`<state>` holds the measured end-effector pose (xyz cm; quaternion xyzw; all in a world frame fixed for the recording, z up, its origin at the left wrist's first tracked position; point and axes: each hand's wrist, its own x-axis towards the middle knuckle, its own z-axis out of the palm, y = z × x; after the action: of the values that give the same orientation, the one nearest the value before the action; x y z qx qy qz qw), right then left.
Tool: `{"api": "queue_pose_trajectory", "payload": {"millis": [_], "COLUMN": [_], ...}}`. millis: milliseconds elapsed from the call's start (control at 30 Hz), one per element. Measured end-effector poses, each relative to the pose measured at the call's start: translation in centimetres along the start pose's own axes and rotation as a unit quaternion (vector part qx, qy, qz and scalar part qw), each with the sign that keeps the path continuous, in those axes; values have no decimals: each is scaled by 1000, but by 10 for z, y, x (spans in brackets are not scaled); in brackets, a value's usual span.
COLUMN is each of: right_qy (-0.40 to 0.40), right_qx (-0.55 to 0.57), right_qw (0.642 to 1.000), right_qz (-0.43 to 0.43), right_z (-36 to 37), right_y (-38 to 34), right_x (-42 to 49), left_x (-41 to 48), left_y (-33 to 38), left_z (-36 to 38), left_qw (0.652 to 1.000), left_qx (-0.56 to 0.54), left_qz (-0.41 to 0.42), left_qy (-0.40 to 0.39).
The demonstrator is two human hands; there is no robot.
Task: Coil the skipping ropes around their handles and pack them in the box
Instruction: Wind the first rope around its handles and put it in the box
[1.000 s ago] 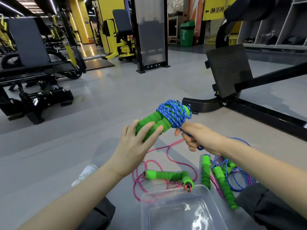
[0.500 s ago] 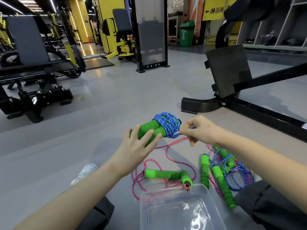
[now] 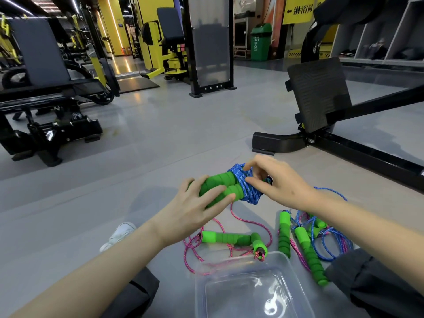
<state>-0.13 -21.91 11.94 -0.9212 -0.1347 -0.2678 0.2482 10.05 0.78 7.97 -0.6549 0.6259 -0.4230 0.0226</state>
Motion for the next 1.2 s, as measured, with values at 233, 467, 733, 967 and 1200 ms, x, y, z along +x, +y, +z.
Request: {"api": "queue_pose_trajectory", "payload": {"millis": [233,467,733,967,1200], "right_qy": [143,-6,103,38,-100], "right_qx": [-182,-281,-327,-303,-153], "right_qw": [953,923,887,904,975], "right_qz": [-194,-262,-309,-299,-125], "right_z": [-1,-18,-4,-1,-1], "right_y": [6,26,38,23,18], "right_x": [-1,-16,-16,-14,-13], "left_x": [8,8,15,3,-1], "left_y": [0,-1,6,-2,-7], "left_z": [0,-5,-6,2,2], "left_qw": [998,996,995,997,999], "left_qx": [-37,-46,-70,-65,14], "left_qz": [-34,-44,-34,-1,-17], "left_qy": [26,57,65,32,33]}}
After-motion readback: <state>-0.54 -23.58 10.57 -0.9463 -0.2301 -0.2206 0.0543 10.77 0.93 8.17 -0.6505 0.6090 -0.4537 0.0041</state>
